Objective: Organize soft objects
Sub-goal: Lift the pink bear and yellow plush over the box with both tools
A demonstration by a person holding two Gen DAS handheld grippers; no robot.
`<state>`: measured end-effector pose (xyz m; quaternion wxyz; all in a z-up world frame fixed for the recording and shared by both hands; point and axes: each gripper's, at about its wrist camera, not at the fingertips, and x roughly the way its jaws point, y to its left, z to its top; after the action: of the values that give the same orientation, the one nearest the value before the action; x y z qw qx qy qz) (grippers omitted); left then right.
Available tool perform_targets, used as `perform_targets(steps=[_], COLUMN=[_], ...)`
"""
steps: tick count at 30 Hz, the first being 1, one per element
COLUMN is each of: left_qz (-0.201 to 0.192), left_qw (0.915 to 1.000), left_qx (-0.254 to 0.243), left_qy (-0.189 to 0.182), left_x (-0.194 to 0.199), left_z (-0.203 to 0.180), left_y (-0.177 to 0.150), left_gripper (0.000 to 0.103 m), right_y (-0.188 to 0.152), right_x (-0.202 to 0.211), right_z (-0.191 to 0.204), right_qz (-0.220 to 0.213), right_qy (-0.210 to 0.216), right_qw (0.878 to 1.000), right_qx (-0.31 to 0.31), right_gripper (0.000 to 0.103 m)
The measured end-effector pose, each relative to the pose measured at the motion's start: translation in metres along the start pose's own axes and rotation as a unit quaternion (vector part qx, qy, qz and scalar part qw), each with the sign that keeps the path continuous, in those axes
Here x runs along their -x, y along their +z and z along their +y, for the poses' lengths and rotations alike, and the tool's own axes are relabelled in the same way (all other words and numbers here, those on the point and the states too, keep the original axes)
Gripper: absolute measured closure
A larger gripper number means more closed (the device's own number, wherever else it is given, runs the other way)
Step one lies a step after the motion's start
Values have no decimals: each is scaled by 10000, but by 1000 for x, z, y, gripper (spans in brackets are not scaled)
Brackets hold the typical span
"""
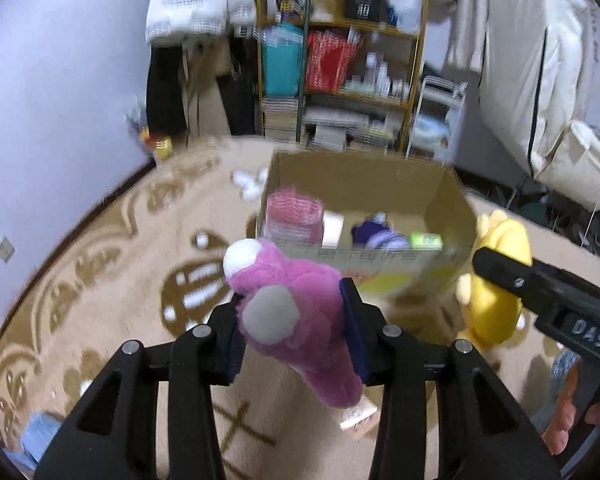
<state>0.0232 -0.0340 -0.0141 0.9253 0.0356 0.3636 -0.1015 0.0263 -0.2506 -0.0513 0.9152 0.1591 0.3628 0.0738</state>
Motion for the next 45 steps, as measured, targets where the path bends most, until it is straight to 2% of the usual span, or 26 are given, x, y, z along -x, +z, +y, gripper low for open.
perform_targets(steps=[5,10,17,26,35,45], left_qz=[-787,-1354,-1759,-1917,-1763,-1427], left_qw=[9966,9904,9838,9800,9831,9889], left_qx=[-194,-241,-294,-488,-452,-403], left_qy=[107,163,204,219,205,118], left_x=[27,41,37,20,-8,-42], left_z=[-4,-3,-2,-12,-9,-9], left_y=[17,35,65,92,109,103], left_gripper=[62,62,62,62,62,61], right_y=[9,21,36,56,73,84], right_x=[18,28,29,17,0,-22], right_z=[2,6,10,13,11,1], right_qz=[-482,-874,-1181,-1395,-1579,-1464], right_qy=[-76,-154,-252,-370,-471,-412], right_qw=[9987,9958,9917,9876,9826,9851], right_qx=[123,235,434,622,855,800], right_gripper=[41,41,41,40,39,38])
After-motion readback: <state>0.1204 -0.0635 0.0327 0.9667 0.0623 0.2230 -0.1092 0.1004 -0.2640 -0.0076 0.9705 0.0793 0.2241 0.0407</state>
